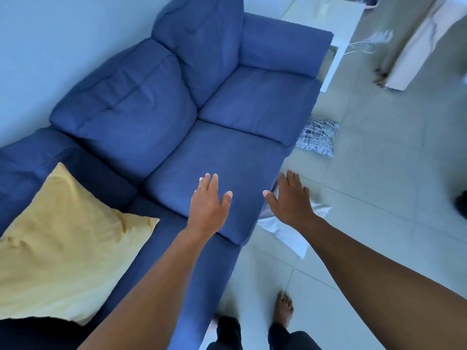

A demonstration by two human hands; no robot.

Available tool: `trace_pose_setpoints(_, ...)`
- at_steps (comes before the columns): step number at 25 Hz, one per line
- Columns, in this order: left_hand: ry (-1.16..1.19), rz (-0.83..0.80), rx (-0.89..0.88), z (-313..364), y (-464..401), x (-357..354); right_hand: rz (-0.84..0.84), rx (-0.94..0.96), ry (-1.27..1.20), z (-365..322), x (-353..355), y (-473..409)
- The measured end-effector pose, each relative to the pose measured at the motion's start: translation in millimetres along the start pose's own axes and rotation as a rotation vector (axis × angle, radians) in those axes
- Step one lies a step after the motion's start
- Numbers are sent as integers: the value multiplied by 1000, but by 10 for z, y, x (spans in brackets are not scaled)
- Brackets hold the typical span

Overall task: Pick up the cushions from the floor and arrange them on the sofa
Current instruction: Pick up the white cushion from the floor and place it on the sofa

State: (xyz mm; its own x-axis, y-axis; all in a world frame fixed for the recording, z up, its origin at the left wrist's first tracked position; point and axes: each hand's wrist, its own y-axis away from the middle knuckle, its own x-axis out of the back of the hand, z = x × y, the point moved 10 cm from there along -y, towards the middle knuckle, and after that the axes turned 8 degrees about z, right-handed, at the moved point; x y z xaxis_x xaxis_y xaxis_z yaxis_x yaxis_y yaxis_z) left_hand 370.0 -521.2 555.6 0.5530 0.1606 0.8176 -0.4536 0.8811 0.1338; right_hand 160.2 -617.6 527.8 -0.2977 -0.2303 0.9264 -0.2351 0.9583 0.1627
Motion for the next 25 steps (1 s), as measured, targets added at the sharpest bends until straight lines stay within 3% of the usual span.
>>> trace_pose_setpoints(5,-93,-101,-97,822,82,-777,-17,-71,27,1048,344,31)
trace_pose_setpoints(14,-258,-282,-230,1547,-392,-1694,5,-212,-23,2053,485,-475)
trace_pose_setpoints(21,-316,-394,-339,1969,-1258,-2533,-6,-363,-82,2613,214,-1140)
trace_pose_setpoints(25,-329,-465,-315,1901,-1559,-3139,-67,-428,-128,2904,-253,-1376)
